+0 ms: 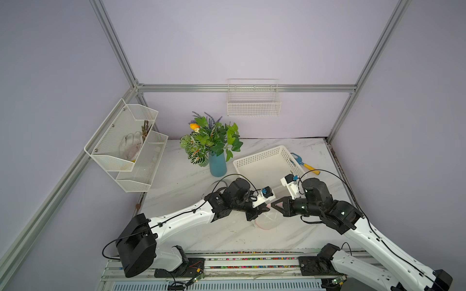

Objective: Turn the laundry bag inside out
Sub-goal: Zip the zipper on the laundry bag.

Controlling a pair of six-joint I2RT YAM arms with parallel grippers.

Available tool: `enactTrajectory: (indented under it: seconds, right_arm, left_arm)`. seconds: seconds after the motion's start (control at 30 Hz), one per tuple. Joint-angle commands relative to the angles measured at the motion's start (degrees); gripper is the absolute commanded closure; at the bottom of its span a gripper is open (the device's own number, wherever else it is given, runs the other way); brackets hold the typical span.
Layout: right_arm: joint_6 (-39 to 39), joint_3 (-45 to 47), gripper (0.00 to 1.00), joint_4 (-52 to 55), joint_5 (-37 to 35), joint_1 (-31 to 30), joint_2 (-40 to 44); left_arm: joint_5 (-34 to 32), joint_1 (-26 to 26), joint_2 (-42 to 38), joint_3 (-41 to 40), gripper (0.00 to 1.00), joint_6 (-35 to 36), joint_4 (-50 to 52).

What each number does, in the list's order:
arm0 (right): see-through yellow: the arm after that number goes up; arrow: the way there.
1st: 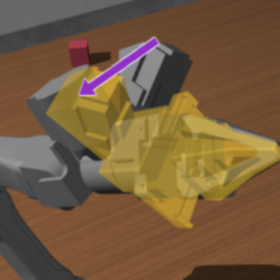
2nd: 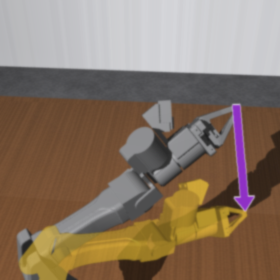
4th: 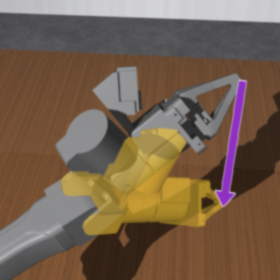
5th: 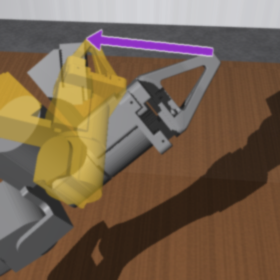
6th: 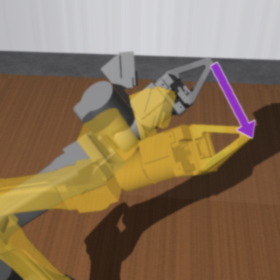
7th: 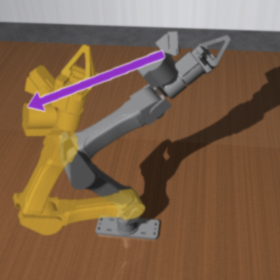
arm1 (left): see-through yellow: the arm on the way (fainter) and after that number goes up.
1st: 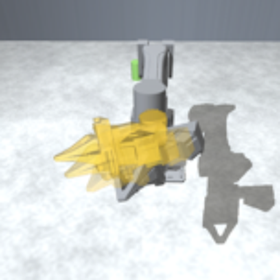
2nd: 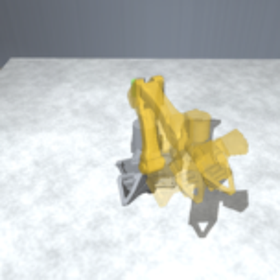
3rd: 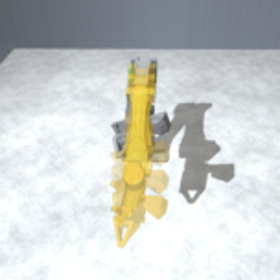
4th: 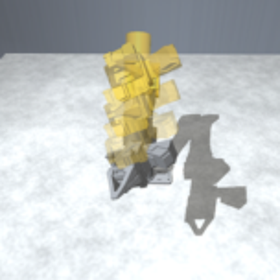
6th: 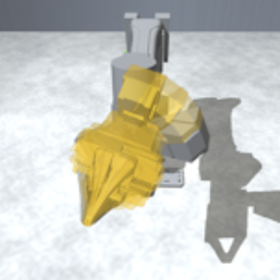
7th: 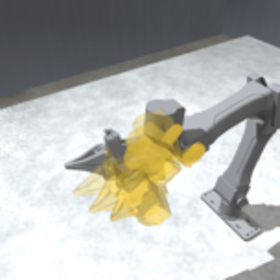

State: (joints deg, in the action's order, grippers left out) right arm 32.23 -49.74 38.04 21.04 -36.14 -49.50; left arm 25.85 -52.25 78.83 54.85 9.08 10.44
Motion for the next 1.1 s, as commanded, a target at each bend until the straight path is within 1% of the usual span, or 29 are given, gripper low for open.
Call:
enactTrajectory:
  seconds: [0.0, 0.13, 0.23, 0.33, 0.43, 0.47, 0.5, 0.6, 0.63, 0.67, 0.7, 0.73, 0.8, 0.9, 0.97, 1.07]
  right_arm:
    - [0.72, -2.20, 1.00, 1.61, -7.72, 0.64, 1.09]
    - [2.14, -1.33, 1.00, 3.50, -9.52, 5.32, 1.70]
    - [3.35, 1.79, 1.00, 4.10, -9.03, 8.98, 2.87]
    - [4.80, 5.53, 1.00, 3.43, -7.54, 10.88, 3.74]
    - [5.89, 7.67, 1.00, 1.61, -5.65, 11.28, 3.88]
    - [5.88, 7.67, 1.00, 1.06, -4.83, 11.35, 3.74]
    - [5.59, 7.57, 1.00, 0.50, -3.85, 11.34, 3.41]
    - [3.57, 6.19, 1.00, -0.30, -0.72, 11.31, 2.01]
    - [2.70, 5.37, 1.00, 0.14, -0.07, 11.25, 1.34]
    - [1.54, 4.33, 1.00, 0.69, 0.54, 11.10, 0.73]
    - [0.52, 3.43, 1.00, 1.17, 0.91, 10.85, 0.34]
    - [-0.30, 2.59, 1.00, 1.67, 0.93, 10.46, 0.20]
    - [-2.01, 0.76, 1.00, 2.44, 0.57, 9.16, -0.07]
    - [-2.88, -1.24, 1.00, 2.92, 0.23, 6.57, -0.90]
    - [-3.00, -2.32, 1.00, 2.84, -0.82, 3.94, -1.66]
    - [-3.56, -3.77, 1.00, 2.76, -2.43, -0.36, -2.69]
  left_arm:
    - [1.82, -0.05, -2.34, 0.98, 0.99, 1.12, 0.72]
    - [1.55, 0.03, -5.32, -1.28, 1.00, 0.99, 1.14]
    - [-0.94, -0.05, -8.84, -4.28, 1.00, -1.15, -0.47]
    - [-2.65, -0.03, -13.67, -9.84, 1.00, -5.00, -6.94]
    - [-4.70, -0.03, -18.00, -15.56, 1.00, -10.56, -14.74]
    - [-4.99, -0.03, -18.56, -16.74, 0.96, -12.56, -16.11]
    - [-4.42, -0.05, -18.66, -17.26, 0.89, -13.42, -16.62]
    - [-3.46, -0.09, -17.69, -17.06, 0.72, -13.97, -14.44]
    - [-3.81, -0.23, -17.42, -16.61, 0.65, -13.51, -13.51]
    - [-4.64, -0.24, -17.18, -15.98, 0.53, -12.88, -11.99]
    - [-5.45, -0.21, -16.91, -15.22, 0.45, -11.82, -10.44]
    - [-5.95, -0.22, -16.55, -14.26, 0.41, -10.90, -9.02]
    - [-6.37, -0.21, -15.47, -11.78, 0.35, -8.67, -6.08]
    - [-4.65, -0.22, -13.04, -8.48, 0.33, -6.97, -4.50]
    - [-3.14, -0.22, -10.91, -6.32, 0.33, -6.08, -4.53]
    - [-2.52, -0.16, -7.83, -4.04, 0.32, -4.43, -4.44]
